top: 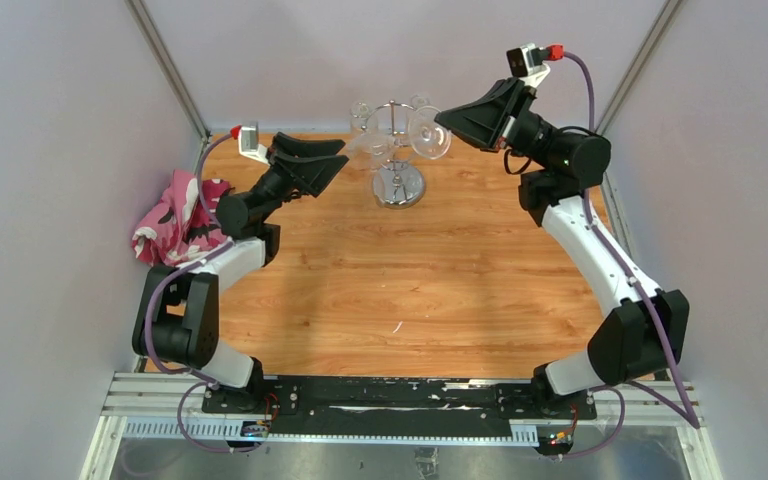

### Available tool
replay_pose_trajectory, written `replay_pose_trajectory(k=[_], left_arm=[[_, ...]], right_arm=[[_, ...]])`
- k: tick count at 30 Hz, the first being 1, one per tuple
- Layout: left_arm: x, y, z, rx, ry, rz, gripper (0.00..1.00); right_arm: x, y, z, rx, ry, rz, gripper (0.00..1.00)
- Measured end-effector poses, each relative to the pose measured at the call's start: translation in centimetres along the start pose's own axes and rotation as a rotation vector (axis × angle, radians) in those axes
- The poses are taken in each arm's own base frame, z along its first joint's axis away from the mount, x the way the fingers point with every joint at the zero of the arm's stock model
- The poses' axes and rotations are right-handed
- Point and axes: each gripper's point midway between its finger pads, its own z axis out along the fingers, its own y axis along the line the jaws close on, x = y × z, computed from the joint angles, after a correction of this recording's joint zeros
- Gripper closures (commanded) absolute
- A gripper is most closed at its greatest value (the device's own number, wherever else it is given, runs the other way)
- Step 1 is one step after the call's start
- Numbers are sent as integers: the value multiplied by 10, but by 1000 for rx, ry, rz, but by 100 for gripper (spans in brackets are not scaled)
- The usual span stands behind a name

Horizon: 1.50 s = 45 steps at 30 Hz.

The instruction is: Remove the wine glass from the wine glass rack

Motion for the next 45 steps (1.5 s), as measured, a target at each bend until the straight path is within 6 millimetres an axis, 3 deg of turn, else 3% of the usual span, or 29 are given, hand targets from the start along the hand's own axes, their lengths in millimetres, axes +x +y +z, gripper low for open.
replay_pose_trajectory(k=[7, 15, 34, 45], left_arm=[[-17, -31, 2, 50, -26, 26, 20], [-26, -49, -7, 62, -49, 46, 20], [-19, -53, -9, 72, -27, 29, 20], [-18, -57, -9, 83, -15, 13, 20]], right_arm=[[-3, -24, 9, -23, -24, 38, 100], [-8, -15, 14, -88, -33, 28, 100], [-1, 7, 20, -108, -19, -17, 100], [7, -5, 28, -124, -2, 25, 100]])
